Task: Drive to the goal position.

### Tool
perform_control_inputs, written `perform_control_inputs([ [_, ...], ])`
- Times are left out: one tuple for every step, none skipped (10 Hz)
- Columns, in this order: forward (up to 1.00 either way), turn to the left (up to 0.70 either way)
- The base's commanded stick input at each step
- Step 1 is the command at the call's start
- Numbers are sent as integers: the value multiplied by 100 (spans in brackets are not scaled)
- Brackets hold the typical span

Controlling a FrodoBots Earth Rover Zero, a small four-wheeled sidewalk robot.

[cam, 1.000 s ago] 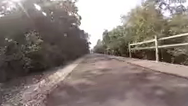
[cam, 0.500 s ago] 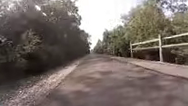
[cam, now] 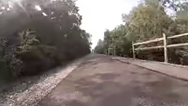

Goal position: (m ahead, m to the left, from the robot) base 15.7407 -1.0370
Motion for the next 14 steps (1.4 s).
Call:
perform_control_inputs([
  [70, 0],
  [70, 0],
  [70, 0],
  [70, 0],
  [70, 0],
  [70, 0],
  [70, 0],
  [70, 0],
  [70, 0],
  [70, 0],
  [70, -1],
  [70, 0],
  [70, 0],
  [70, 0],
])
